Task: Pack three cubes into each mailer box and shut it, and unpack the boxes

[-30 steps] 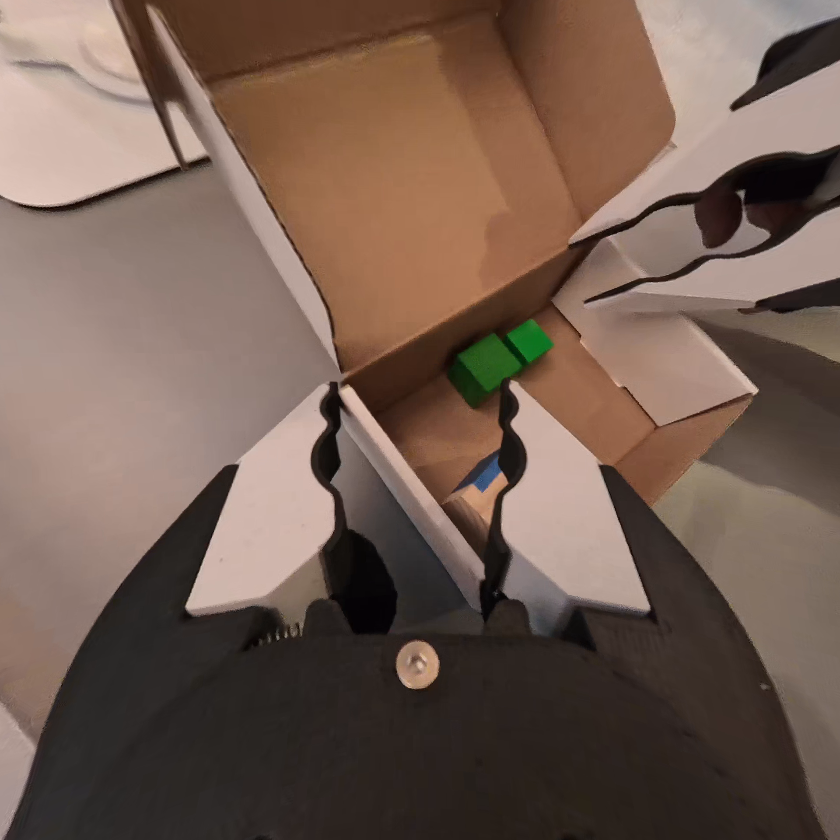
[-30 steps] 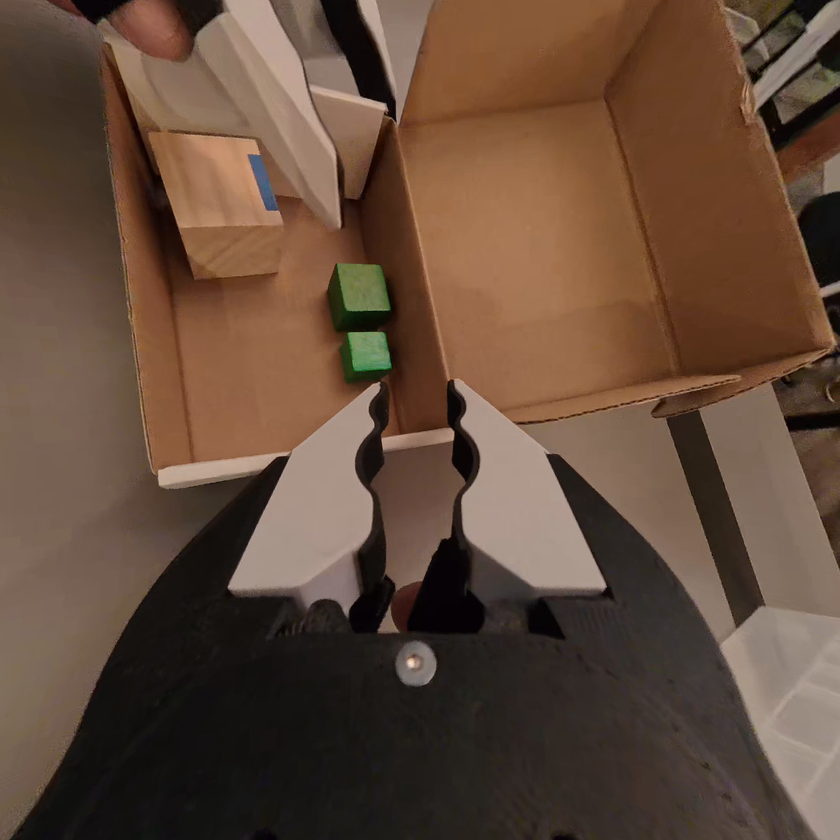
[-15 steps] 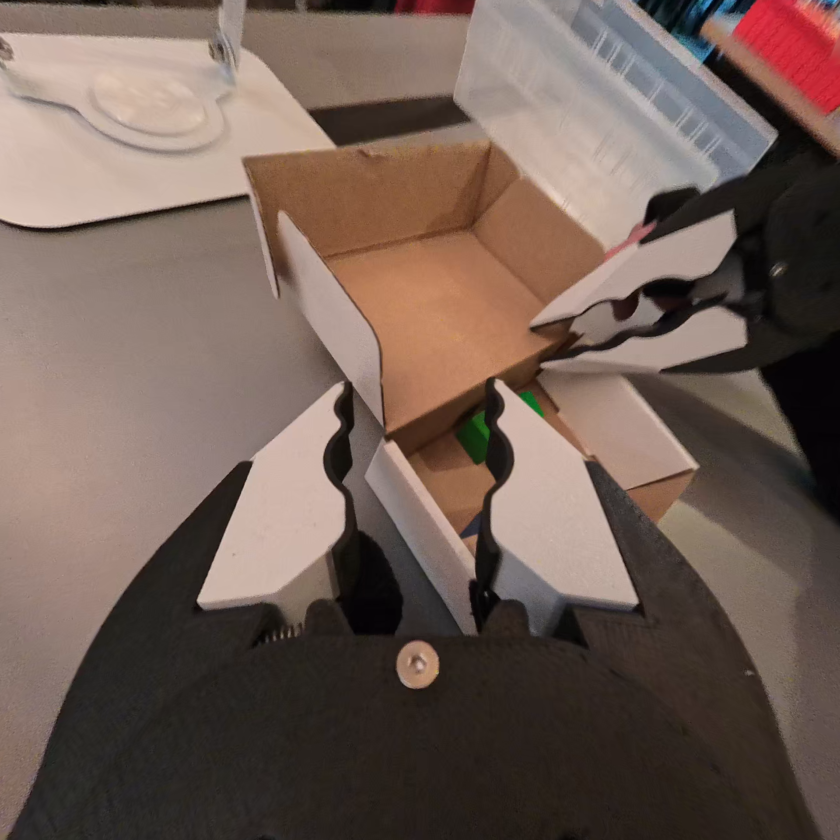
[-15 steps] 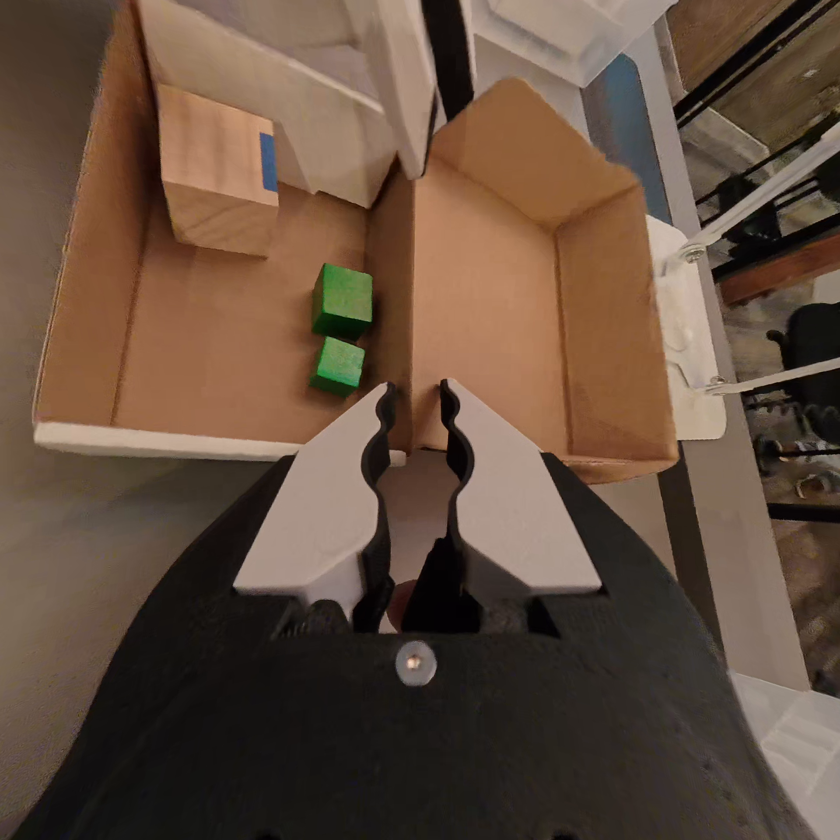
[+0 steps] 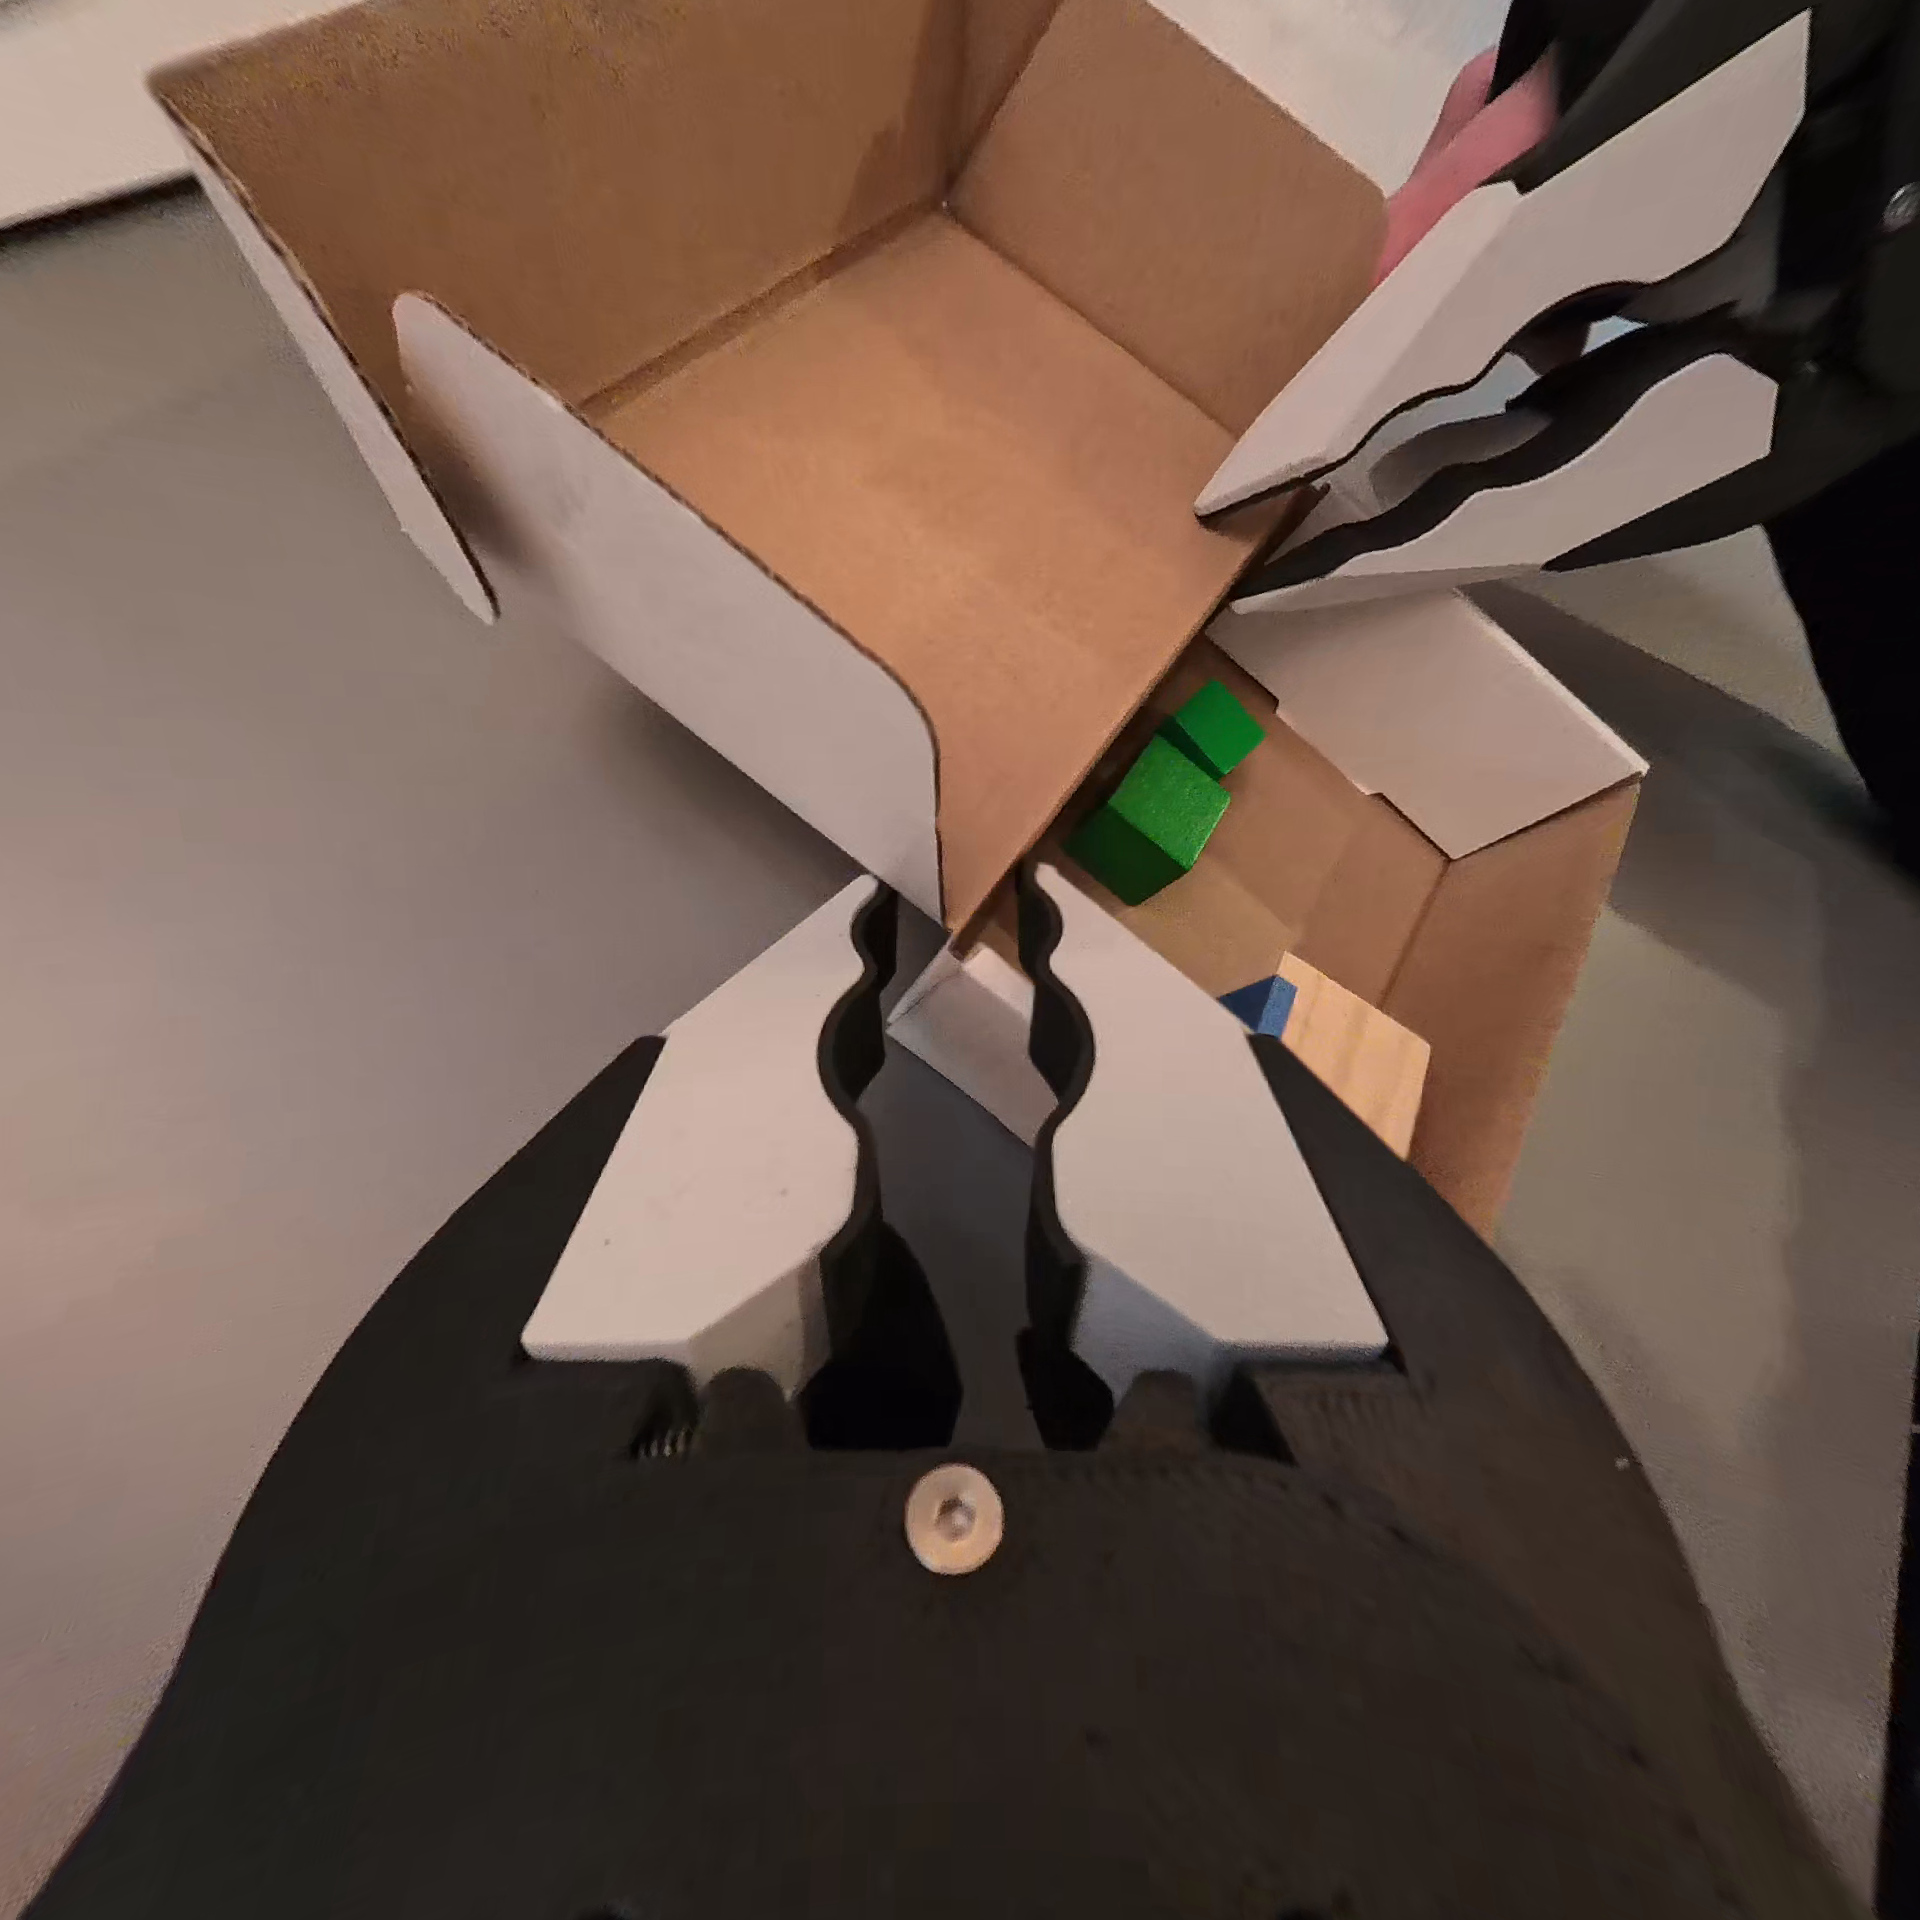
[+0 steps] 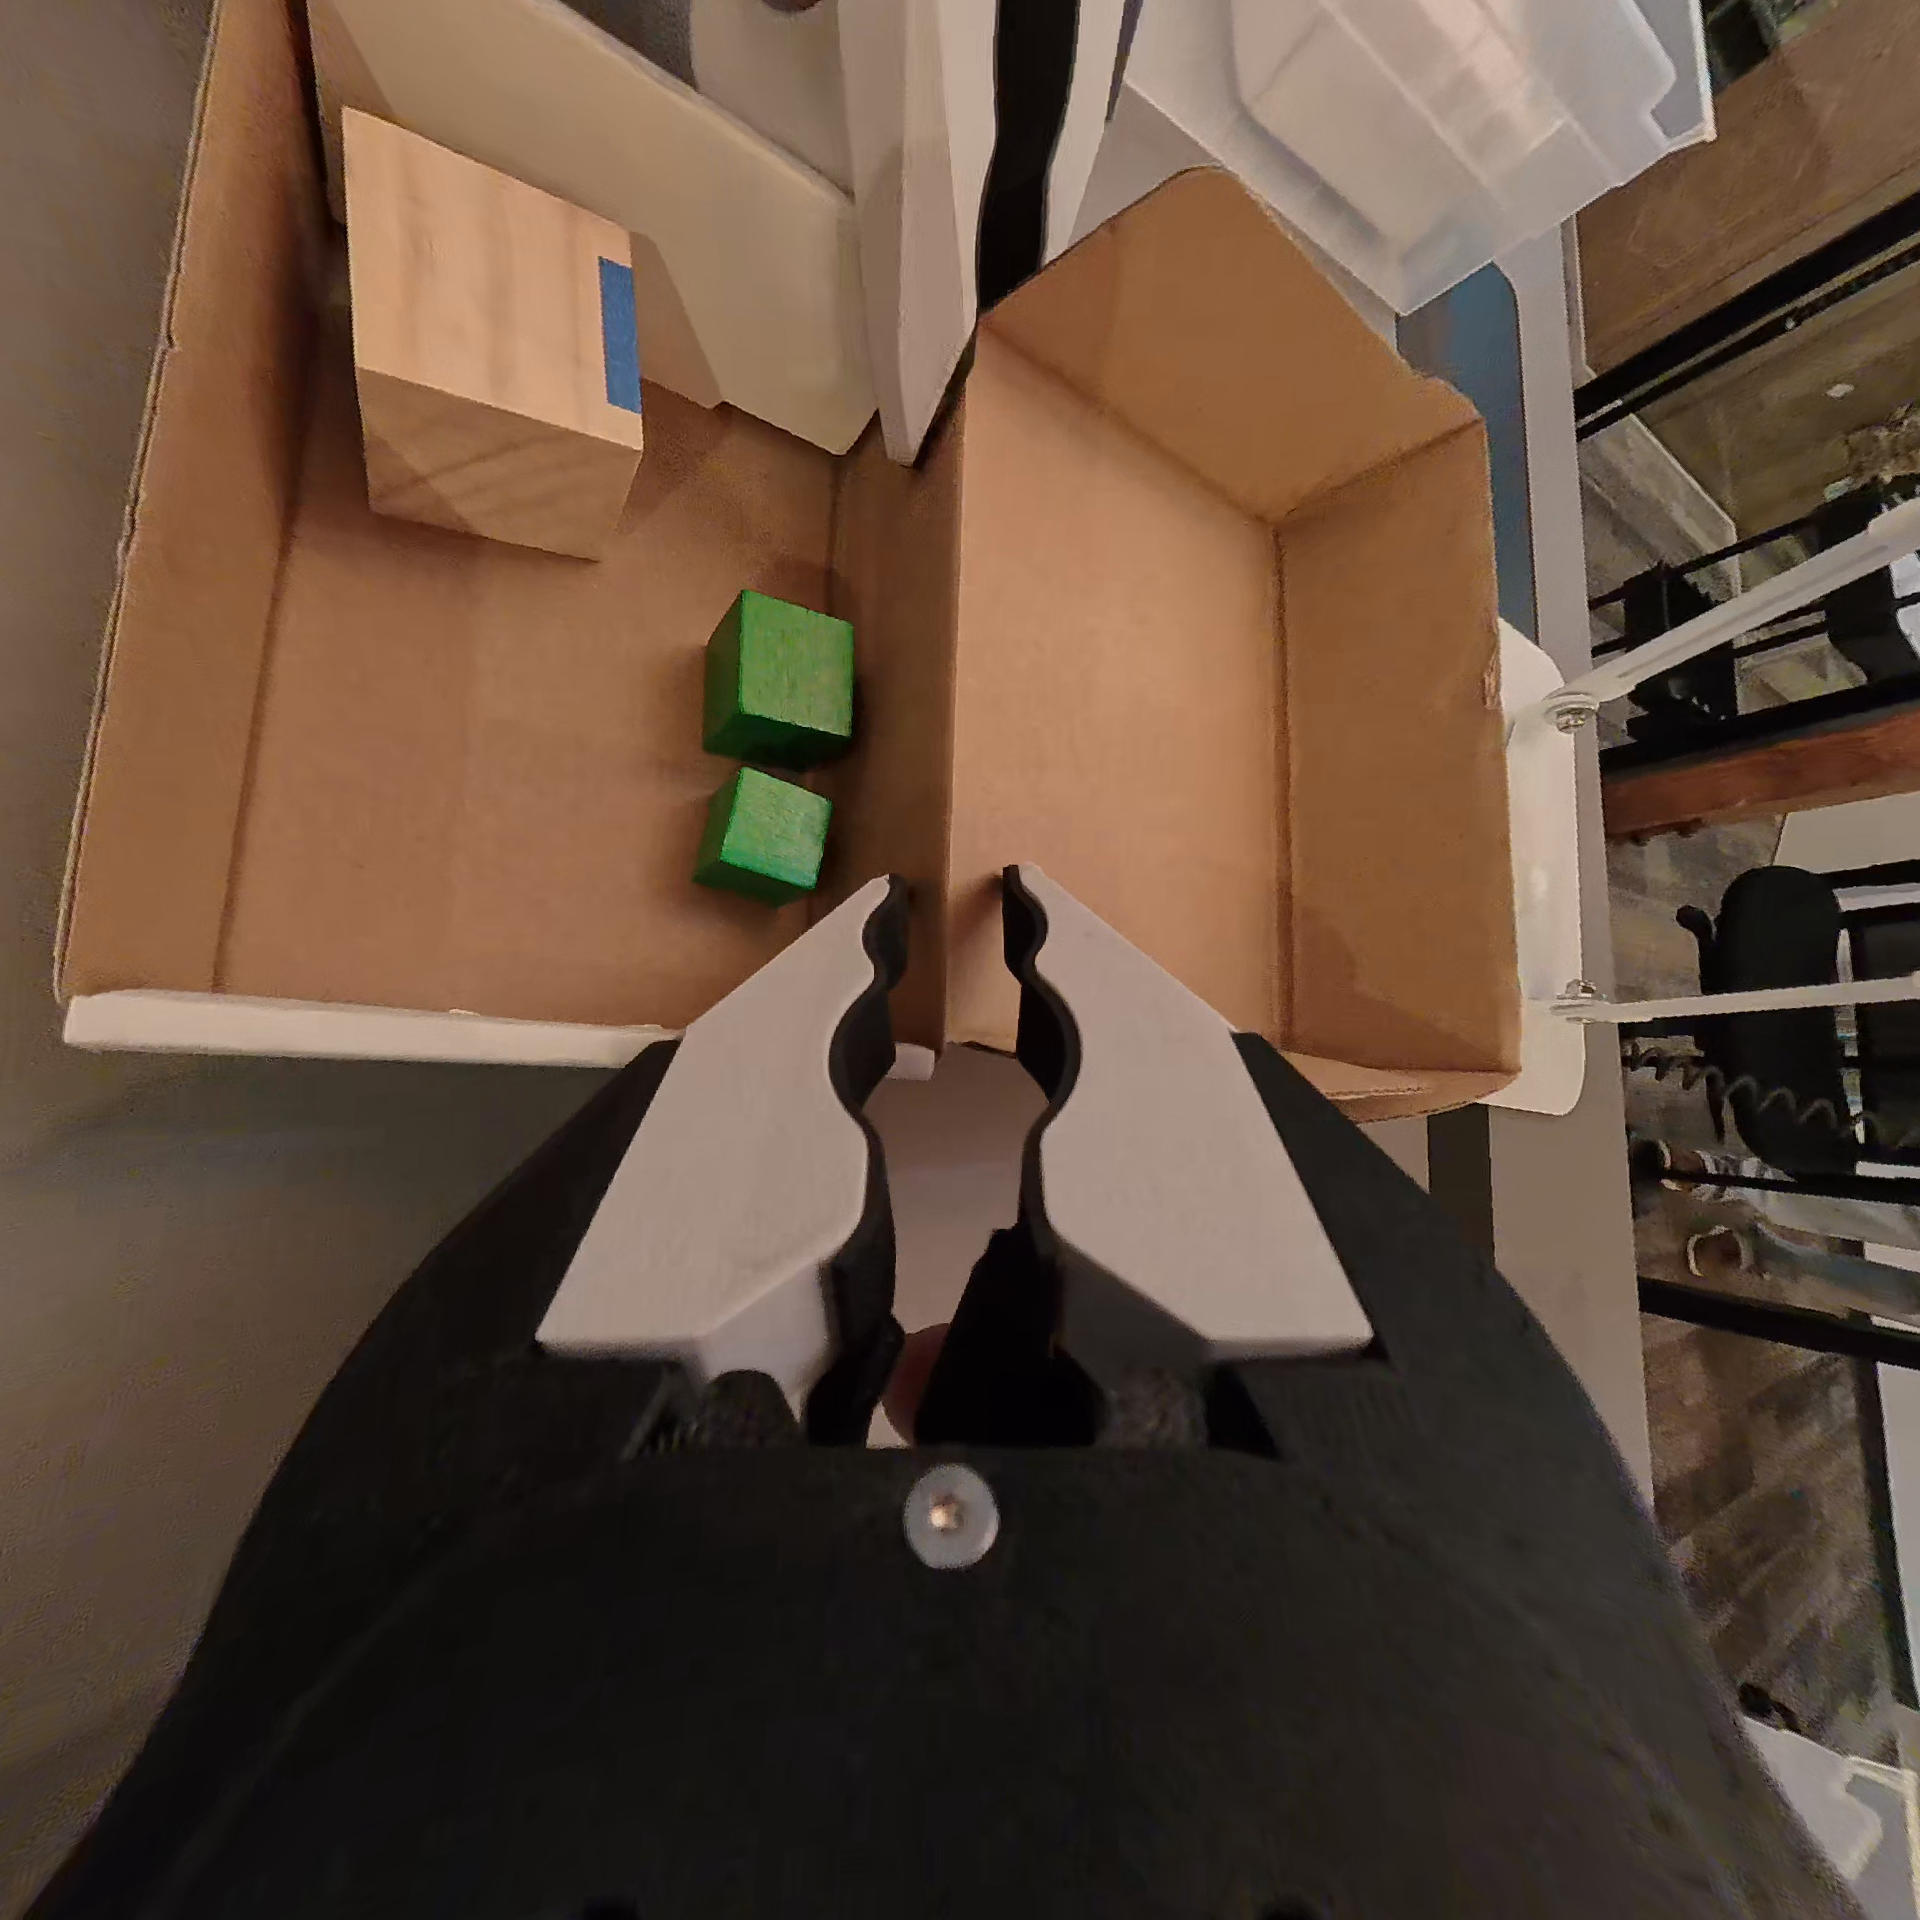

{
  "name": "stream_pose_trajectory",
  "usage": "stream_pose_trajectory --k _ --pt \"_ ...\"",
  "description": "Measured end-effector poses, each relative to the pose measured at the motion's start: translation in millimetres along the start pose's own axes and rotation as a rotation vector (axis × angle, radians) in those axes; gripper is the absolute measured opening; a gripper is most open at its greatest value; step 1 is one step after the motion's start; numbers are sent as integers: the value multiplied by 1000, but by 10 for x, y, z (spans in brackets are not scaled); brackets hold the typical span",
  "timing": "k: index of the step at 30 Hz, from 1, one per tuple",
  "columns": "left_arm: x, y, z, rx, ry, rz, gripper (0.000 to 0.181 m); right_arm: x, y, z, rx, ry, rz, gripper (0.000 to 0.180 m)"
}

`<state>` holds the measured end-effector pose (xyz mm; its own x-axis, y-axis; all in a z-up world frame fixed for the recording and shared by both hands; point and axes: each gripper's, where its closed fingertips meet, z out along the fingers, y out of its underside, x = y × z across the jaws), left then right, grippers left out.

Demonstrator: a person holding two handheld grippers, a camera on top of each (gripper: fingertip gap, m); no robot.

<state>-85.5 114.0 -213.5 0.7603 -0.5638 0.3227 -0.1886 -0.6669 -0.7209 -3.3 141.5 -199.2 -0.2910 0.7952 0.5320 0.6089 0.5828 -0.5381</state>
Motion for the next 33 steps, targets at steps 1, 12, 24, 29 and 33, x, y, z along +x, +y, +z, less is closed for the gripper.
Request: stream_pose_trajectory --k 1,12,24,29,33 --pt "1 -2 3 10 -4 4 19 4 6 -5 -1 2 -1 16" --pt "41 -39 51 26 -39 88 9 -103 -604 -315 9 -100 61 34" --pt "59 -61 66 28 -38 128 10 -636 -786 147 -182 -449 131 48" --pt "64 -64 74 30 -30 123 9 -654 -765 137 -254 -504 166 50" --pt "63 -62 73 27 -32 131 9 -686 -655 207 -293 -521 174 51"
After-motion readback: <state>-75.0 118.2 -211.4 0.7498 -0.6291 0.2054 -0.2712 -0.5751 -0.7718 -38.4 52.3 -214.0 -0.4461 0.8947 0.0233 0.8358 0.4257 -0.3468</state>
